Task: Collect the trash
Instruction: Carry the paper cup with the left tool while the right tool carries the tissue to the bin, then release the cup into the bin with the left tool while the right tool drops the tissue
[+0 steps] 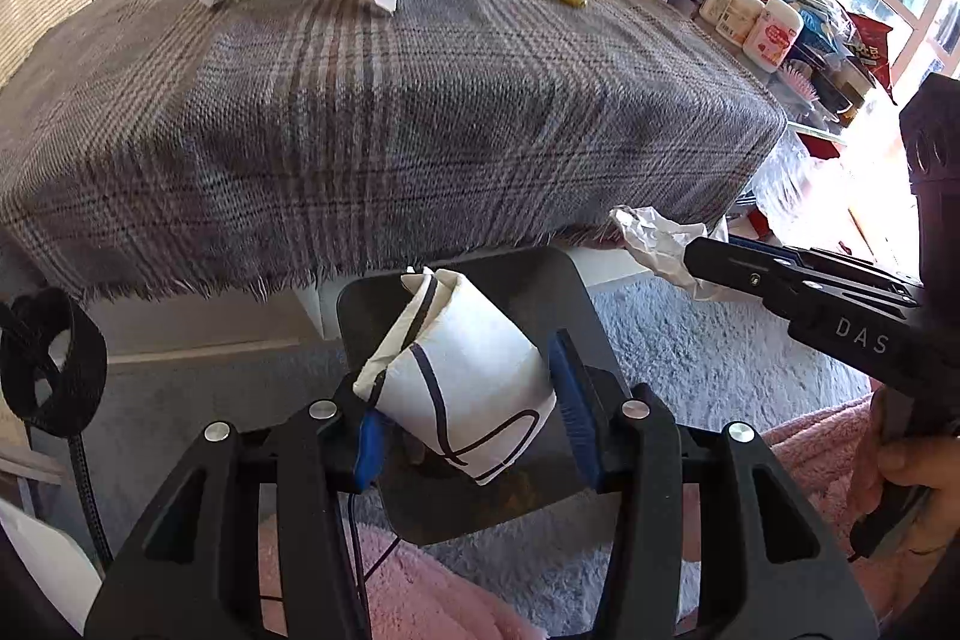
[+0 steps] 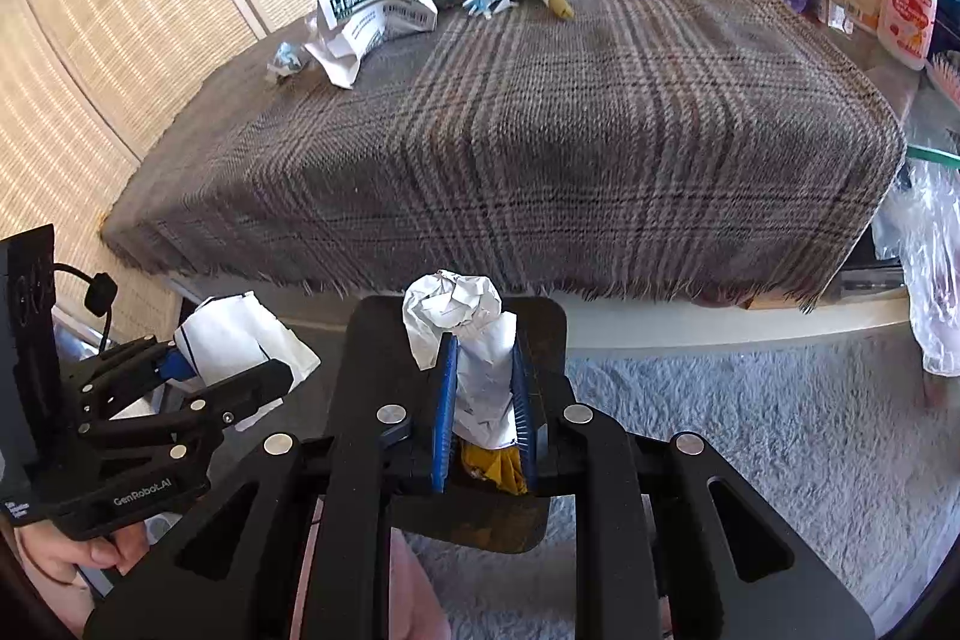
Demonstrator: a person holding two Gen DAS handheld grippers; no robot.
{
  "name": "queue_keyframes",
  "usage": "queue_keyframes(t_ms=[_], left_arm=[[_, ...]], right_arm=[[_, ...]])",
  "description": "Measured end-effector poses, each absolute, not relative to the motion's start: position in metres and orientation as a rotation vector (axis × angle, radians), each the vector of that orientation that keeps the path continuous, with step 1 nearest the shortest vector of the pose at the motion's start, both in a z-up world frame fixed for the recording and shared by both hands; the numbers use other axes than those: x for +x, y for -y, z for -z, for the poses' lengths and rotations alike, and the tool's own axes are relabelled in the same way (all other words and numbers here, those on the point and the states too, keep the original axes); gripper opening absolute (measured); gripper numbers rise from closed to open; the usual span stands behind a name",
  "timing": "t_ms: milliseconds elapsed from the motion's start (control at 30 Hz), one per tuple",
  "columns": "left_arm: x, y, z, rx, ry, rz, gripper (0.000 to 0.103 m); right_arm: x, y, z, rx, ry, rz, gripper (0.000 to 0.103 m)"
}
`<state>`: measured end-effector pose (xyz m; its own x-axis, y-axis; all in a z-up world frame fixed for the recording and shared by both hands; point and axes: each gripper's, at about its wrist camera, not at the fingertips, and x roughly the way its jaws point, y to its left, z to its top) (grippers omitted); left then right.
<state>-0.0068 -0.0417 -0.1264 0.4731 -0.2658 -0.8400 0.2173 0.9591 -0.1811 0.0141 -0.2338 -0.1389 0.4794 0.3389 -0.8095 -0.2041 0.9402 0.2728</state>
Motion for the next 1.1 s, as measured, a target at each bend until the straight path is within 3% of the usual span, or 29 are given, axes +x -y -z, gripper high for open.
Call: queue_keyframes(t_ms=[433, 733, 833, 867, 900, 1033, 1100], left_arm=[[-0.01, 0.046, 0.193, -0.074, -1.163, 0.272, 0.047], [-0.003, 0.045, 0.203, -0.08, -1.177, 0.281, 0.051], [-0.003, 0.041, 0.201, -0.077, -1.183, 0.279, 0.057], [-0.003, 0.04, 0.201, -0.075, -1.182, 0.278, 0.06], [-0.004, 0.039, 0.2, -0.075, -1.18, 0.279, 0.062], [-0.005, 0.04, 0.196, -0.056, -1.175, 0.267, 0.075], [-0.006, 0.038, 0.192, -0.046, -1.169, 0.257, 0.083]], right_arm=[[0.02, 0.224, 0.181, 0.179, -1.092, -0.335, 0.021], [0.029, 0.215, 0.19, 0.205, -1.122, -0.353, 0.022], [0.031, 0.215, 0.191, 0.213, -1.121, -0.34, 0.034], [0.031, 0.215, 0.191, 0.213, -1.12, -0.337, 0.048], [0.031, 0.214, 0.191, 0.212, -1.117, -0.335, 0.055], [0.031, 0.216, 0.19, 0.203, -1.112, -0.321, 0.06], [0.031, 0.218, 0.19, 0.201, -1.109, -0.306, 0.077]])
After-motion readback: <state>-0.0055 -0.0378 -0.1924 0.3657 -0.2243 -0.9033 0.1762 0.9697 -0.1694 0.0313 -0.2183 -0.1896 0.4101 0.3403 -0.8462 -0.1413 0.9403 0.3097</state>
